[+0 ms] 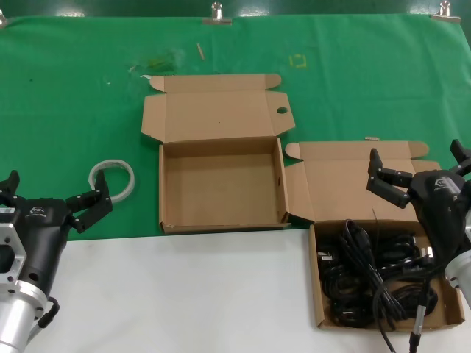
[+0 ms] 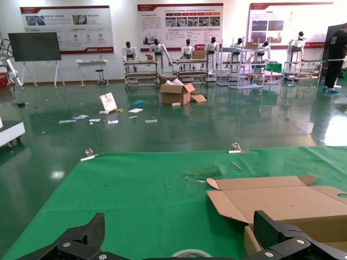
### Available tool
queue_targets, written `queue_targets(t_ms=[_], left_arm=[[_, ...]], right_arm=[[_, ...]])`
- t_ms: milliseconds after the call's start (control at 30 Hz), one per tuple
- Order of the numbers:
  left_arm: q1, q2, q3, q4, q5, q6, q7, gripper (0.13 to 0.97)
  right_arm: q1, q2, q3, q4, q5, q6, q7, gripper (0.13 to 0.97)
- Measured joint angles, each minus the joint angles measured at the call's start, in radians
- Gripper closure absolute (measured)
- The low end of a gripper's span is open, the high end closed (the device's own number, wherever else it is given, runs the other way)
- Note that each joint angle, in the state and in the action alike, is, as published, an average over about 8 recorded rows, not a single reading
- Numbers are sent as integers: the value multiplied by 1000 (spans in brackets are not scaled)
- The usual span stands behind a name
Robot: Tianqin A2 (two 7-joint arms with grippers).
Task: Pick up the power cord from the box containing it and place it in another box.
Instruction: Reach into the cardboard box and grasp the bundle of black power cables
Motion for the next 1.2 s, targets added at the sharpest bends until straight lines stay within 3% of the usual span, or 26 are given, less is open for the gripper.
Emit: queue_targets(t_ms=[833,1000,1200], left_arm=[[0,0,0,0,0,0,0,138],[0,0,0,0,0,0,0,153],[0,0,0,0,0,0,0,167]], right_arm=[[-1,20,-5,33,-10,-35,-16,129],[-18,148,-83,146,23,-36,4,129],[-91,399,-236,316,204,79,30,129]])
